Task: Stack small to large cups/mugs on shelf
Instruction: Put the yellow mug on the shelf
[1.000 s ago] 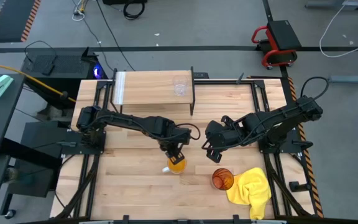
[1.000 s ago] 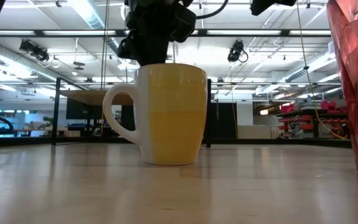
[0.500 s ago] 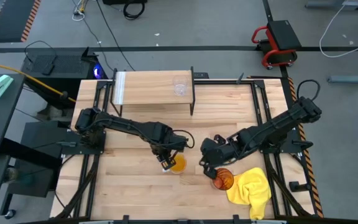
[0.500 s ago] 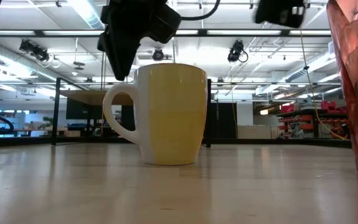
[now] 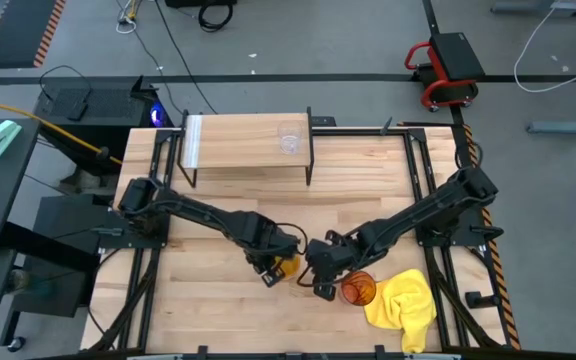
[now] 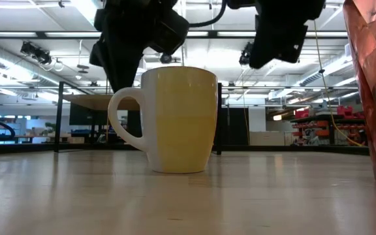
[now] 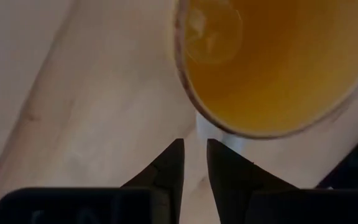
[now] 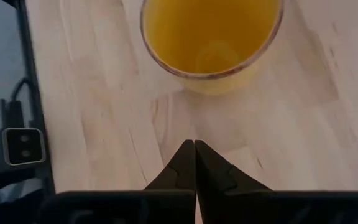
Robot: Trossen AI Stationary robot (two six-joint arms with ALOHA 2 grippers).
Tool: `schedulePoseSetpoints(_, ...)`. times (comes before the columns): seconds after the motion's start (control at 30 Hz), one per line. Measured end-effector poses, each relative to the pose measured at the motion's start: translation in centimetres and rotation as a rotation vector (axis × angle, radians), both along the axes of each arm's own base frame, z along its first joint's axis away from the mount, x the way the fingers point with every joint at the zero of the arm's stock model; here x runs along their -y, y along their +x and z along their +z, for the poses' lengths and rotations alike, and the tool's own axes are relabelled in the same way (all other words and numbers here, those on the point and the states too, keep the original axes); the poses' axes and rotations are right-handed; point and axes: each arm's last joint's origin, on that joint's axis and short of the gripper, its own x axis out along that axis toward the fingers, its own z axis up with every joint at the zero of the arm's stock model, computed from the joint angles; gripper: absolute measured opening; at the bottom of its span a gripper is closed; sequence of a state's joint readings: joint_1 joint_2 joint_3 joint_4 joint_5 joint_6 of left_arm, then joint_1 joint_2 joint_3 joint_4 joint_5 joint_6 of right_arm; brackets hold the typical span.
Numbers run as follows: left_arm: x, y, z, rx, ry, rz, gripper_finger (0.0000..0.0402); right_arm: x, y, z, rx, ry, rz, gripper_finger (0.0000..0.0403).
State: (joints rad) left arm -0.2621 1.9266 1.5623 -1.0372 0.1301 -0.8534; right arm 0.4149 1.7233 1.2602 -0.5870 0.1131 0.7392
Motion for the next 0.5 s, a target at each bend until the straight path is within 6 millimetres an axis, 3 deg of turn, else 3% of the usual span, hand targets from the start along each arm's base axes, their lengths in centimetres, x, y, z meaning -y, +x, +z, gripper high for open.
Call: schedulePoseSetpoints(0.5,0.8,0.4,0.1,0.047,-0.03,0.037,0.0058,0.7,2.0,-1.5,0.039,0.028,-0.004,0.0)
